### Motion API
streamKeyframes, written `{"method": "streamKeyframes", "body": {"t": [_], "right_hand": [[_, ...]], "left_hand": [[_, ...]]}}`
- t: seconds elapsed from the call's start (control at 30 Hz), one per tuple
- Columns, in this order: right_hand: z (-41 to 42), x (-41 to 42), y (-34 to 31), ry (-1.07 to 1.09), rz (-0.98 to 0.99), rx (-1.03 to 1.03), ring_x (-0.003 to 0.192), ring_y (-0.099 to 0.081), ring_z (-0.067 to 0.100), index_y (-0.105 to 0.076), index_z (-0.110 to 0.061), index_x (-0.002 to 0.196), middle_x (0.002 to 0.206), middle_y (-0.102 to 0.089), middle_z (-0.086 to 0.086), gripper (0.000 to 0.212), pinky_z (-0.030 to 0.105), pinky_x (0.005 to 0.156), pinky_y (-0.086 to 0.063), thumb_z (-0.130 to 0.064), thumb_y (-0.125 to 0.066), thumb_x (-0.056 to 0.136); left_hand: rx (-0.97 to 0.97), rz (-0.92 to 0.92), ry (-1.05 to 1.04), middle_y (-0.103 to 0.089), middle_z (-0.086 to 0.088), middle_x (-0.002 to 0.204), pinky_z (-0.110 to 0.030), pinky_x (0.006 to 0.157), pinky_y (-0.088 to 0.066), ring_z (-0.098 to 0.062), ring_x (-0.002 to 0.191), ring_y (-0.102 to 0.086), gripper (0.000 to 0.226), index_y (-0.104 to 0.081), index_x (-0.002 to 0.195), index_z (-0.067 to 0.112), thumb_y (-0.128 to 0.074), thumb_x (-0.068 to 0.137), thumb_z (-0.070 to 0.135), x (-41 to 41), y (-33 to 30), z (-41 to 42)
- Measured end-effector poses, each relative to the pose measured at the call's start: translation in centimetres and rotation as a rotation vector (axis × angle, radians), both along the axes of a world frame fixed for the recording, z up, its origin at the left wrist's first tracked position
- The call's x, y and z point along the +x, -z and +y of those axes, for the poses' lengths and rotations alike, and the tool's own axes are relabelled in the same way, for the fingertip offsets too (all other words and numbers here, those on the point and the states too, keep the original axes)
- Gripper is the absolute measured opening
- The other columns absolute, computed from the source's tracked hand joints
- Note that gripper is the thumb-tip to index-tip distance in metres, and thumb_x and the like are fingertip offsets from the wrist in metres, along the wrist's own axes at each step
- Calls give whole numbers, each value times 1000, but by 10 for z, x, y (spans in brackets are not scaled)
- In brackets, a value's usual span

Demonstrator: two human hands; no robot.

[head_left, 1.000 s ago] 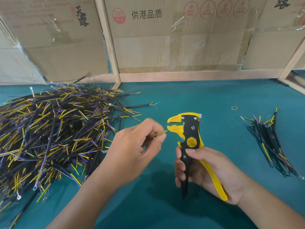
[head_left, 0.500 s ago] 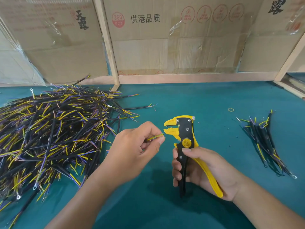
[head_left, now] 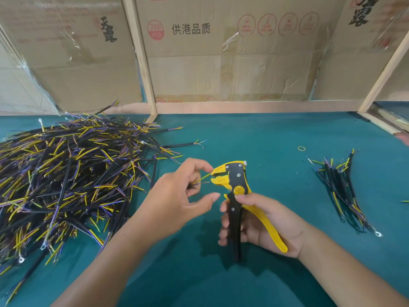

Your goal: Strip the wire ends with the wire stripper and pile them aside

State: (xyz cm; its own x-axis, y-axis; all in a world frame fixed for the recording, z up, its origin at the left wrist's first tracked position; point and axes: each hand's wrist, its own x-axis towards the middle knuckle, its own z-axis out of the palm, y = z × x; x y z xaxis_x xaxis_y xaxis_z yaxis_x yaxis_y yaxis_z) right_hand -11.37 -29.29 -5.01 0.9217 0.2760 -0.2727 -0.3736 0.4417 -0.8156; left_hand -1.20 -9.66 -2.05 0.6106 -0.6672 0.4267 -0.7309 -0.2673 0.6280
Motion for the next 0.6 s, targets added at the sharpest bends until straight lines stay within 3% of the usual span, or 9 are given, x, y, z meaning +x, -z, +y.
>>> {"method": "streamKeyframes", "body": {"t": [0.1, 0.3, 0.4, 0.5, 0.6], "right_hand": [[-1, 0, 1, -23, 15, -23, 94, -68, 42, -66, -3, 102, 98, -67, 25, 34, 51, 89, -55, -33, -60, 88], [-2, -2, -3, 6, 24, 4, 100, -68, 43, -62, 1, 108, 108, -67, 30, 38, 49, 87, -56, -31, -62, 87], [-4, -1, -1, 17, 25, 39, 98, -67, 42, -59, 3, 112, 107, -66, 29, 43, 49, 87, -56, -31, -64, 87], [-3, 0, 0, 23, 6, 27, 97, -68, 42, -57, 6, 115, 106, -65, 30, 38, 49, 88, -56, -26, -58, 93], [-4, 3, 4, 46, 49, 59, 93, -69, 40, -57, 4, 112, 101, -67, 29, 34, 48, 85, -57, -24, -57, 93]], "left_hand": [[-20, 51, 53, -43, 11, 72, -36, 64, -45, -16, 67, -43, 34, -40, 109, 43, -62, 83, 45, -6, 0, -2], [6, 105, 109, -56, 3, 81, -19, 61, -38, -14, 66, -47, 13, -36, 104, 30, -40, 93, 25, -19, -10, -20], [68, 173, 148, -64, 8, 87, -19, 59, -44, -12, 67, -57, 17, -39, 103, 30, -38, 93, 16, -28, -32, -48], [55, 385, 254, -72, 6, 98, -26, 69, -56, -18, 78, -67, 27, -41, 116, 20, -39, 99, -1, -35, -54, -88], [-80, 776, 353, -69, -7, 117, -32, 84, -59, -26, 98, -71, 32, -35, 136, 9, -41, 105, 2, -40, -71, -136]]}}
